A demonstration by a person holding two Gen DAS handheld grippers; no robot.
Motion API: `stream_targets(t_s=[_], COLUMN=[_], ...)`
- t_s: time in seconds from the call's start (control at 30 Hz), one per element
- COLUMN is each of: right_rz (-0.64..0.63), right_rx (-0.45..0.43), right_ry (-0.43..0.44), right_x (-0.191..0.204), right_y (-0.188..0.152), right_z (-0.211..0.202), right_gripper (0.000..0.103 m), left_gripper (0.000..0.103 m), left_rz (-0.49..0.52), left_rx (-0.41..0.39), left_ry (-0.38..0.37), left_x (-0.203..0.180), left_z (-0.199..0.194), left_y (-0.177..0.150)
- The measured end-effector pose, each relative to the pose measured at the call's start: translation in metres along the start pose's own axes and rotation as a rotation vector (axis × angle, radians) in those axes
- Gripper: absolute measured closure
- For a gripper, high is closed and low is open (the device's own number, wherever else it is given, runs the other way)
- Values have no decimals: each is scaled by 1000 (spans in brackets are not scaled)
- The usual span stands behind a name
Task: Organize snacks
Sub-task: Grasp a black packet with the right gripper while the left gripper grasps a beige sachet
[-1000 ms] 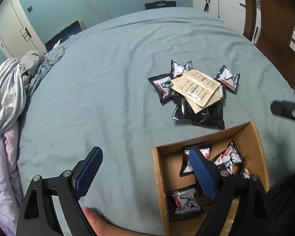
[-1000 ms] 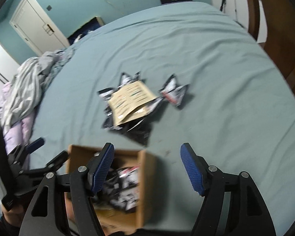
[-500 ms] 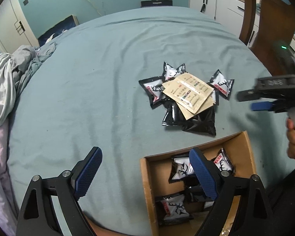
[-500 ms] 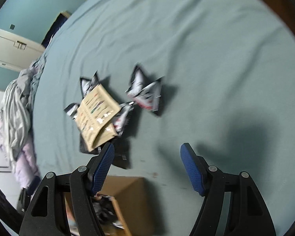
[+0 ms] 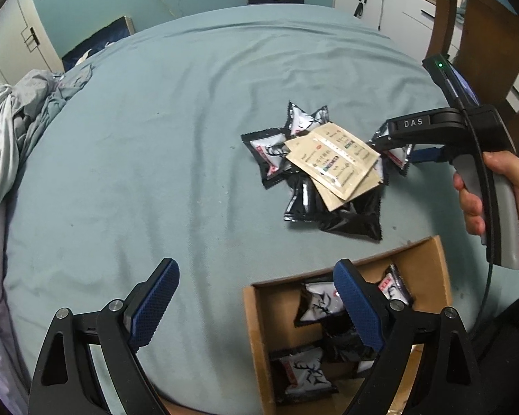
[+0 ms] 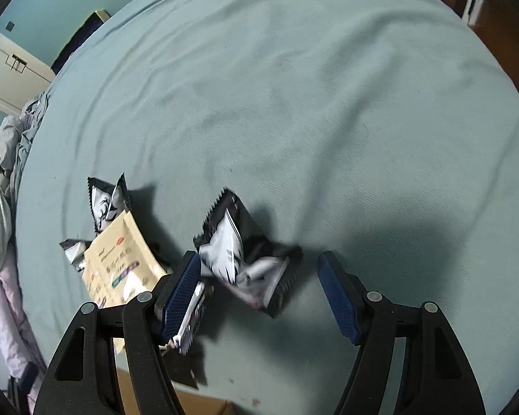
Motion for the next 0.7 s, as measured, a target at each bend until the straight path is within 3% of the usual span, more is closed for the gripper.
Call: stream_targets(t_s=[0.07,0.13,0.2,0.33,0.47,0.57,0.7], right_rz=[-26,-47,-48,-55,-47,-49,-33], right_rx=[-30,-33,-36,-127,-208,-239,-270], right_ry=[-19,-16,-6,66,110,140,209], right_x=[4,8,12,16,14,6,-14], right_y=[2,1,-3,-18,-48,-83,-133], right_z=[-2,-2,-3,-29,-67,-93,-107], right_gripper=[36,61,71,71,71,71,71], left_gripper=[11,11,11,11,11,11,5], left_rz=[-11,-25,-41,-43,35,93,208], left_rx=[-4,-12,-16,0,-15,-6,-15], left_ry=[7,2,-10,-47,-28,0,-37], left_x=[3,7,9,5,-11,-30,-72], left_z=[1,1,0,3,-1,-6,-17], left_y=[2,4,5,4,1,6,24])
Point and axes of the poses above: each gripper's, at about its wrist camera, not at the fingertips, and z roughly the way its jaws point, x to its left, y to its top, the point moved 8 cm from there along z, roughly the way its jaws point, and after that the axes turned 13 degrees about x, right-handed, at the moved point
